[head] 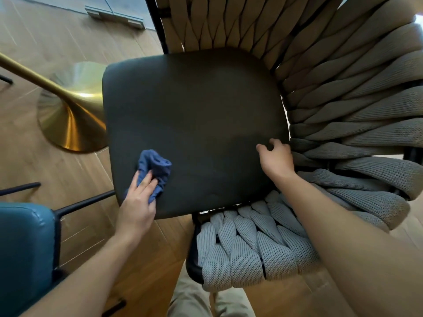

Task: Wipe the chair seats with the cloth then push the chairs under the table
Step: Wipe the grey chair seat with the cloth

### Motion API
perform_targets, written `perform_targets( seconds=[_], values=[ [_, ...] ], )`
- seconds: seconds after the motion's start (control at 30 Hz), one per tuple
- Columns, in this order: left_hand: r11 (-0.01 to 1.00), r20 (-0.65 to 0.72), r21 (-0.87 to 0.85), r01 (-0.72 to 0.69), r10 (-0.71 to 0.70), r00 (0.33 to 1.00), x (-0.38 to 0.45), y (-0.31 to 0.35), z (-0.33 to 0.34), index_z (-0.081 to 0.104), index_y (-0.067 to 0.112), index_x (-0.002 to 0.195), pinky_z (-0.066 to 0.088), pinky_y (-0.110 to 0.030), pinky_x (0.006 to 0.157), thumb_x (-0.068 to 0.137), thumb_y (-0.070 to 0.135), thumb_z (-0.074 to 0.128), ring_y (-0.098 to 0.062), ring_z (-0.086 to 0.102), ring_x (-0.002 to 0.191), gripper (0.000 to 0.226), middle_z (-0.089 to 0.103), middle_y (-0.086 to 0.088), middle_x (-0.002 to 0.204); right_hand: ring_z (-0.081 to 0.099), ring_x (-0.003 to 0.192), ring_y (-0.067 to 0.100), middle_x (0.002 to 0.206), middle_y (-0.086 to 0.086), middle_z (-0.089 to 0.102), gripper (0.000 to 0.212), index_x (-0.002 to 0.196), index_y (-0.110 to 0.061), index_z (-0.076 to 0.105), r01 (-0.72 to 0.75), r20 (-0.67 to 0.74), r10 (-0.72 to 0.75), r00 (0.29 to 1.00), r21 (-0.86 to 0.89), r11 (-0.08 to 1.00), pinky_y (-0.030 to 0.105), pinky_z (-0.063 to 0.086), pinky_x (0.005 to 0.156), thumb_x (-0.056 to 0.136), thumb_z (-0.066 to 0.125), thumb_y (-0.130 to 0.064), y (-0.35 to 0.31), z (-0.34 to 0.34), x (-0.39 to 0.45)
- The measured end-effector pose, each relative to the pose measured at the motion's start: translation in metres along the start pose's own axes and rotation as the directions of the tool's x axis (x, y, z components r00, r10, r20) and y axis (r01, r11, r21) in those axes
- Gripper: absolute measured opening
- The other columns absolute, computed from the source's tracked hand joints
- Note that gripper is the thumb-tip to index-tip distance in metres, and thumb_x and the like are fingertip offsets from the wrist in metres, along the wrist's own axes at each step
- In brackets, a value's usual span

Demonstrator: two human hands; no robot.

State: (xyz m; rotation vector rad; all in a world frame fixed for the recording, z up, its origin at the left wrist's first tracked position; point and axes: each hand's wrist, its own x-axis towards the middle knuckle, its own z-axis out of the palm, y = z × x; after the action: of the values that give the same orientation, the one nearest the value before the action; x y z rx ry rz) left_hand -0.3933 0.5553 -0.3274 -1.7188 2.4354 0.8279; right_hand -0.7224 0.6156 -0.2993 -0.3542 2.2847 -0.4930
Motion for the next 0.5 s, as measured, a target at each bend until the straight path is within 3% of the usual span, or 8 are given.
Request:
perform_targets(
  seconds=[0.13, 0.23, 0.3, 0.37, 0.43, 0.47, 0.5],
  values=[
    [0.934, -0.101, -0.175, 0.311, -0.331, 0.938, -0.027, 0.029, 0.02, 0.037, 0.009, 0.146, 0.009, -0.036, 0.118, 0.095, 0.005, 0.049, -0.023, 0.007, 0.148, 0.052, 0.025, -0.001, 0.158, 0.033, 0.137, 0.035, 0.15, 0.014, 0.033, 0.058, 0.147, -0.014, 0.039, 0.019, 0.011, -0.019, 1.0, -0.028, 0.999, 0.043, 0.032, 0.112, 0.096, 0.047, -0.039, -0.002, 0.0, -0.004],
    [0.913, -0.107, -0.233, 0.335, -0.366, 0.924, -0.003, 0.067, 0.039, 0.038, 0.006, 0.145, 0.01, -0.038, 0.119, 0.093, 0.004, 0.049, -0.031, 0.006, 0.148, 0.053, 0.023, -0.006, 0.158, 0.034, 0.137, 0.034, 0.15, 0.014, 0.033, 0.056, 0.146, -0.014, 0.039, 0.033, -0.004, -0.033, 0.999, -0.036, 0.999, 0.042, 0.033, 0.111, 0.096, 0.047, -0.038, -0.002, -0.001, -0.005],
    [0.953, -0.021, -0.233, 0.195, -0.205, 0.979, 0.008, 0.088, 0.054, 0.04, 0.006, 0.143, 0.011, -0.039, 0.12, 0.09, 0.002, 0.048, -0.031, 0.006, 0.148, 0.054, 0.026, -0.007, 0.158, 0.034, 0.137, 0.033, 0.15, 0.013, 0.033, 0.056, 0.146, -0.014, 0.039, 0.037, -0.015, -0.037, 0.999, -0.028, 0.999, 0.042, 0.033, 0.111, 0.095, 0.048, -0.037, -0.003, -0.001, -0.005],
    [0.975, 0.131, -0.184, -0.121, 0.147, 0.98, 0.007, 0.095, 0.062, 0.046, 0.006, 0.14, 0.016, -0.041, 0.12, 0.088, 0.006, 0.044, -0.028, 0.006, 0.148, 0.052, 0.031, -0.005, 0.155, 0.035, 0.137, 0.032, 0.15, 0.012, 0.034, 0.056, 0.145, -0.015, 0.039, 0.04, -0.018, -0.04, 0.999, -0.016, 0.999, 0.043, 0.033, 0.111, 0.095, 0.048, -0.037, -0.004, -0.002, -0.006],
    [0.874, 0.253, -0.095, -0.476, 0.484, 0.838, 0.002, 0.078, 0.057, 0.055, 0.009, 0.133, 0.028, -0.044, 0.115, 0.086, 0.018, 0.039, -0.028, 0.017, 0.144, 0.051, 0.041, -0.002, 0.15, 0.036, 0.136, 0.032, 0.149, 0.012, 0.035, 0.055, 0.145, -0.015, 0.04, 0.041, -0.018, -0.041, 0.999, -0.008, 0.999, 0.043, 0.034, 0.111, 0.095, 0.048, -0.037, -0.005, -0.004, -0.007],
    [0.809, 0.275, -0.052, -0.586, 0.576, 0.77, 0.0, 0.063, 0.051, 0.059, 0.011, 0.13, 0.037, -0.042, 0.109, 0.084, 0.022, 0.038, -0.028, 0.025, 0.142, 0.052, 0.046, 0.0, 0.147, 0.036, 0.135, 0.032, 0.148, 0.012, 0.036, 0.054, 0.144, -0.015, 0.04, 0.042, -0.017, -0.042, 0.999, -0.003, 0.999, 0.043, 0.034, 0.111, 0.095, 0.048, -0.037, -0.005, -0.005, -0.007],
    [0.776, 0.266, -0.015, -0.631, 0.611, 0.745, -0.001, 0.05, 0.045, 0.063, 0.012, 0.126, 0.045, -0.039, 0.102, 0.082, 0.023, 0.039, -0.026, 0.032, 0.14, 0.051, 0.05, 0.001, 0.143, 0.037, 0.135, 0.032, 0.148, 0.012, 0.036, 0.054, 0.144, -0.014, 0.041, 0.046, -0.014, -0.046, 0.999, 0.001, 0.999, 0.043, 0.034, 0.111, 0.095, 0.048, -0.036, -0.005, -0.006, -0.008]
  ],
)
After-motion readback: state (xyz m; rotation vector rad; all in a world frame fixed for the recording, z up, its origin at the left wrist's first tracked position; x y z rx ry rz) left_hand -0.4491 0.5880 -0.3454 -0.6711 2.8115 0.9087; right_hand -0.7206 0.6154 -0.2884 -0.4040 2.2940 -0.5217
